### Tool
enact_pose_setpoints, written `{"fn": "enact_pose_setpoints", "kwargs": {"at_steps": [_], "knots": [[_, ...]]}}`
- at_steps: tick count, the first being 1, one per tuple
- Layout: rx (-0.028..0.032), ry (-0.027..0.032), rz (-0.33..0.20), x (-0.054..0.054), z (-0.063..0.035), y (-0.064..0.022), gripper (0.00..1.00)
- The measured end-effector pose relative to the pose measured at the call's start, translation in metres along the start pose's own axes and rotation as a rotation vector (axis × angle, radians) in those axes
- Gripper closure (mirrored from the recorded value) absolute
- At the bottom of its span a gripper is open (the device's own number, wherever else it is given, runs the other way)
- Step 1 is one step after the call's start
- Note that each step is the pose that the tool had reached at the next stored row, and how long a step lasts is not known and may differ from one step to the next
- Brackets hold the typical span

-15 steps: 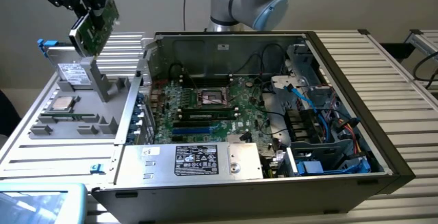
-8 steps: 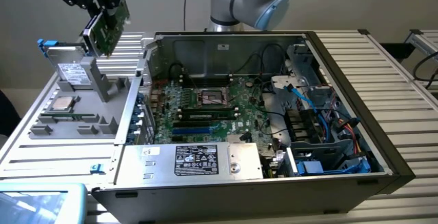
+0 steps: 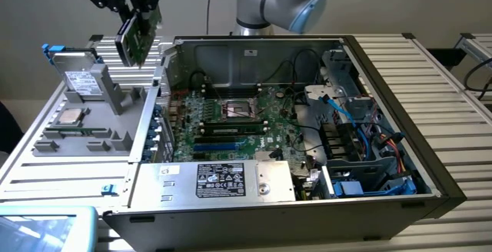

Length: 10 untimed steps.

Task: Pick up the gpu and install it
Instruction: 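Pick up the gpu and move the gpu toward the slot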

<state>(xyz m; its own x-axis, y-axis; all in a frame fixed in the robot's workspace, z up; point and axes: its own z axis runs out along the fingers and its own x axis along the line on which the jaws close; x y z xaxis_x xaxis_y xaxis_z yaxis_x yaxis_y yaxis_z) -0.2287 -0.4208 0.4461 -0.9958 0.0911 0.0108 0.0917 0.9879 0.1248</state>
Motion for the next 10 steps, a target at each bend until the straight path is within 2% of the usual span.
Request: {"fn": "enact_pose_setpoints", "kwargs": {"at_steps": [4, 10], "knots": [[0.0000, 0.0020, 0.000, -0.018, -0.0008, -0.0033, 0.72], [-0.0033, 0.0026, 0.000, -0.043, -0.0015, -0.0074, 0.72]]}}
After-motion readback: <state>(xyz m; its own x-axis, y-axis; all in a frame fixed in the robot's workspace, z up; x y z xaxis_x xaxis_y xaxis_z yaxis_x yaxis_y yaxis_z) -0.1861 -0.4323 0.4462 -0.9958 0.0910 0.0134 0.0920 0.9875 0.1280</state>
